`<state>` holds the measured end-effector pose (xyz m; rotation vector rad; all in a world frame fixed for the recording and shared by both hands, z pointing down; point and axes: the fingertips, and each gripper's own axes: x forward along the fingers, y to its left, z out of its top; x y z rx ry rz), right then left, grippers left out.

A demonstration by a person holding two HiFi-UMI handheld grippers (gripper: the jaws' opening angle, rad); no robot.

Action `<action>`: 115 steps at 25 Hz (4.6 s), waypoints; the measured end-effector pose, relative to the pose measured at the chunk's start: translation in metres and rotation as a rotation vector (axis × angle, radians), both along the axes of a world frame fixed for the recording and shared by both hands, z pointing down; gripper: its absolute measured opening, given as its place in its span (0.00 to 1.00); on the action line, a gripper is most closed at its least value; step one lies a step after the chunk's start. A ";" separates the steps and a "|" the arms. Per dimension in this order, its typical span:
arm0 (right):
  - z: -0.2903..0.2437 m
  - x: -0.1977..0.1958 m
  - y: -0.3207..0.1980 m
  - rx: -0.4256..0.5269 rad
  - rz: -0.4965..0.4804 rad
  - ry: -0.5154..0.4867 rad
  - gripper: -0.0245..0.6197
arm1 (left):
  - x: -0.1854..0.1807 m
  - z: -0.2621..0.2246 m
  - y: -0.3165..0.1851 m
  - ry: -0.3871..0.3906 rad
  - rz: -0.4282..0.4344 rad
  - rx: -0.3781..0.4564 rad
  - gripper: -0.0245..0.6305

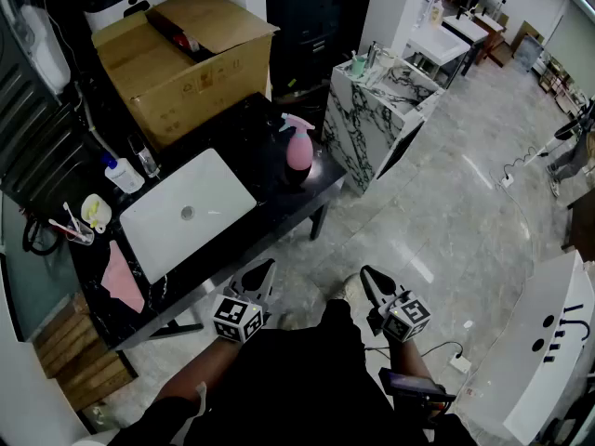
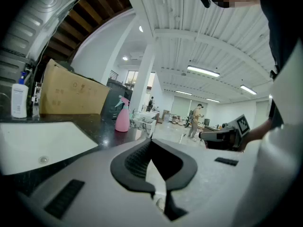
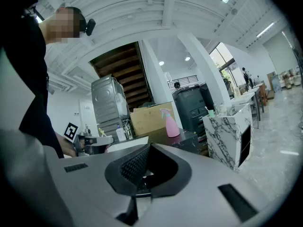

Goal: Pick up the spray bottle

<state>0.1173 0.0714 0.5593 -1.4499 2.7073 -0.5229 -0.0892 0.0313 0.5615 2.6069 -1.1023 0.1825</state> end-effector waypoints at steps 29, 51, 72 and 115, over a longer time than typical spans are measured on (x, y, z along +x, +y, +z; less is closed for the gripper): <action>-0.004 0.011 0.008 0.002 0.037 -0.010 0.08 | 0.007 -0.009 0.022 0.003 0.000 0.008 0.05; -0.015 0.073 -0.087 0.034 -0.080 0.074 0.08 | 0.055 -0.017 -0.050 -0.041 -0.156 -0.004 0.05; 0.000 0.076 -0.173 0.006 -0.288 0.016 0.08 | 0.063 -0.024 -0.088 -0.080 -0.369 0.009 0.05; -0.028 -0.053 -0.336 0.060 -0.284 0.150 0.08 | -0.025 -0.013 -0.209 0.030 -0.303 0.015 0.05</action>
